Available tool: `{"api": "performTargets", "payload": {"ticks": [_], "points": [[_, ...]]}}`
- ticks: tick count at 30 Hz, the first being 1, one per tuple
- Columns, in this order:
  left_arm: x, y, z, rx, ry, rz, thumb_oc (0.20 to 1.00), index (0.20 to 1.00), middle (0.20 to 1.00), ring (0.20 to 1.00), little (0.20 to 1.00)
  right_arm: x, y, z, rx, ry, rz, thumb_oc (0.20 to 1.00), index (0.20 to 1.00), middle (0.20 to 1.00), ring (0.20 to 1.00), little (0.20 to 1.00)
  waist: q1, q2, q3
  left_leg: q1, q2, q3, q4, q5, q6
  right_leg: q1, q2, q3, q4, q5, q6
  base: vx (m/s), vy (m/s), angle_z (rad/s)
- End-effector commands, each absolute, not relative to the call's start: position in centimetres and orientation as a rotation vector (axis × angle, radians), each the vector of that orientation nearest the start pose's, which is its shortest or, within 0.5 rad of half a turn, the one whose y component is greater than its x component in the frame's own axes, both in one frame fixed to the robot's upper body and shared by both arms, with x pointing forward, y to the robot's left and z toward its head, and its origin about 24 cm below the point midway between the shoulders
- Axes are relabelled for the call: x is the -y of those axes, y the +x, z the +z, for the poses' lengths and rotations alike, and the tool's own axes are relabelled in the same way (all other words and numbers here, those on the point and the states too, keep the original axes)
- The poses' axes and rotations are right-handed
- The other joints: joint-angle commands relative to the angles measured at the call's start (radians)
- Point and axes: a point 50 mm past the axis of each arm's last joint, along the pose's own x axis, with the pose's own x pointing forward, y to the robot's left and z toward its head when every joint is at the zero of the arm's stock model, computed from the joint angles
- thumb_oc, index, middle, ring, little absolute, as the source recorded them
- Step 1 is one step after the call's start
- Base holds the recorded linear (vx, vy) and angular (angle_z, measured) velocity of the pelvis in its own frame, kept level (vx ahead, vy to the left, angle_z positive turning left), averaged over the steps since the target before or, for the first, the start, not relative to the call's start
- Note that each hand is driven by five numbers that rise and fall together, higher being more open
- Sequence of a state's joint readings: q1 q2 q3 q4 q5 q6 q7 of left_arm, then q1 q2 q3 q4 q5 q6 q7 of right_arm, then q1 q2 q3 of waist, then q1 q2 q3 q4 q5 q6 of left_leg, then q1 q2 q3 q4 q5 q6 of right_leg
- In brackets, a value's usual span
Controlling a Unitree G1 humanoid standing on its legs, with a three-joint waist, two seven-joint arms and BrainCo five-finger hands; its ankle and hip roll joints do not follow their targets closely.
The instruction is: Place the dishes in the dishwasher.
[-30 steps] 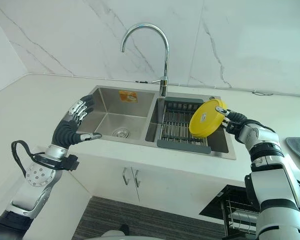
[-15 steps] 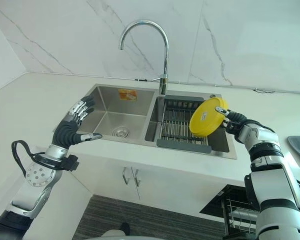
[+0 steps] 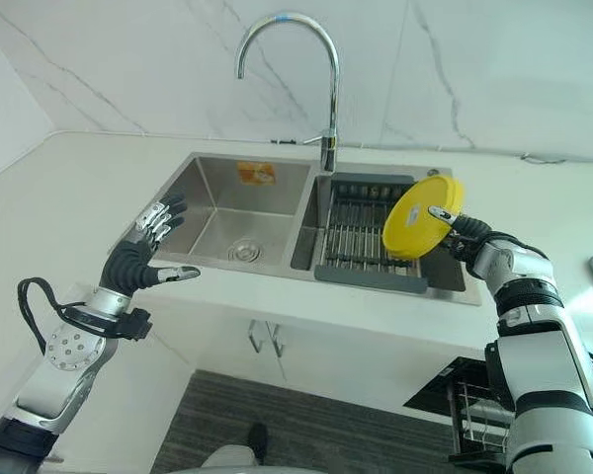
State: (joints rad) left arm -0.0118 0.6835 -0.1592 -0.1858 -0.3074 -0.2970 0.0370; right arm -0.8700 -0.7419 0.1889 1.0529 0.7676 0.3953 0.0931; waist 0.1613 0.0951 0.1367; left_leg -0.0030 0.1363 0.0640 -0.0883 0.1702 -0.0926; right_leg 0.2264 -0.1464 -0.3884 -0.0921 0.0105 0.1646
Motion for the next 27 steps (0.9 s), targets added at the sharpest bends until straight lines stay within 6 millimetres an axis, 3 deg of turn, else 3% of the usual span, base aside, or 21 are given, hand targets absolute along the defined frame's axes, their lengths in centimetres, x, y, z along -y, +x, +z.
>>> {"api": "performTargets", "payload": {"ticks": [1,10,11,12,13,20,27], "points": [[-19.9,24.8,16.3,0.566,0.32,-0.264,1.0,1.0,1.0,1.0,1.0,32.0,37.9,18.9,-0.216,0.109,-0.209,1.0,1.0,1.0,1.0,1.0,0.042,-0.042,0.045,0.082,0.024,0.024,0.001,-0.134,-0.044,-0.059,-0.025,-0.014,0.005,-0.02,-0.054,0.0,0.0,0.0],[-20.0,24.8,16.9,0.61,0.313,-0.246,1.0,1.0,1.0,1.0,1.0,31.9,38.2,21.4,-0.134,0.063,-0.205,1.0,1.0,1.0,1.0,1.0,0.035,-0.027,0.085,0.044,0.019,0.014,0.001,-0.127,-0.042,-0.105,-0.032,0.003,0.005,-0.003,-0.053,-0.06,0.004,0.0],[-20.0,24.8,16.9,0.61,0.313,-0.243,1.0,1.0,1.0,1.0,1.0,31.9,38.3,21.8,-0.116,0.037,-0.215,0.925,0.925,0.925,0.925,0.925,0.033,-0.027,0.086,0.041,0.018,0.013,0.001,-0.126,-0.041,-0.109,-0.032,0.007,0.005,-0.001,-0.054,-0.07,0.012,0.01],[-20.0,24.8,16.9,0.61,0.313,-0.241,1.0,1.0,1.0,1.0,1.0,32.1,38.2,22.3,-0.094,0.003,-0.243,0.357,0.357,0.357,0.357,0.357,0.033,-0.028,0.088,0.041,0.018,0.012,0.001,-0.125,-0.041,-0.11,-0.032,0.008,0.005,0.0,-0.054,-0.03,0.021,0.01],[-20.0,24.8,16.9,0.607,0.312,-0.237,1.0,1.0,1.0,1.0,1.0,32.3,38.2,22.9,-0.067,-0.05,-0.275,0.2,0.2,0.2,0.2,0.2,0.031,-0.029,0.086,0.043,0.018,0.013,0.001,-0.125,-0.04,-0.109,-0.032,0.01,0.005,0.001,-0.055,0.0,0.0,0.0],[-19.7,24.5,16.0,0.592,0.299,-0.232,1.0,1.0,1.0,1.0,1.0,32.8,37.8,25.7,0.085,-0.135,-0.436,0.2,0.2,0.2,0.2,0.2,0.026,-0.031,0.074,0.049,0.024,0.021,0.001,-0.122,-0.041,-0.103,-0.029,0.014,0.005,0.005,-0.055,-0.02,0.042,0.02],[-19.7,24.2,15.3,0.572,0.284,-0.226,1.0,1.0,1.0,1.0,1.0,32.8,37.4,25.4,0.17,-0.115,-0.488,0.2,0.2,0.2,0.2,0.2,0.025,-0.034,0.058,0.06,0.025,0.027,0.001,-0.123,-0.041,-0.09,-0.032,0.012,0.005,0.003,-0.053,-0.02,0.036,0.0]]}}
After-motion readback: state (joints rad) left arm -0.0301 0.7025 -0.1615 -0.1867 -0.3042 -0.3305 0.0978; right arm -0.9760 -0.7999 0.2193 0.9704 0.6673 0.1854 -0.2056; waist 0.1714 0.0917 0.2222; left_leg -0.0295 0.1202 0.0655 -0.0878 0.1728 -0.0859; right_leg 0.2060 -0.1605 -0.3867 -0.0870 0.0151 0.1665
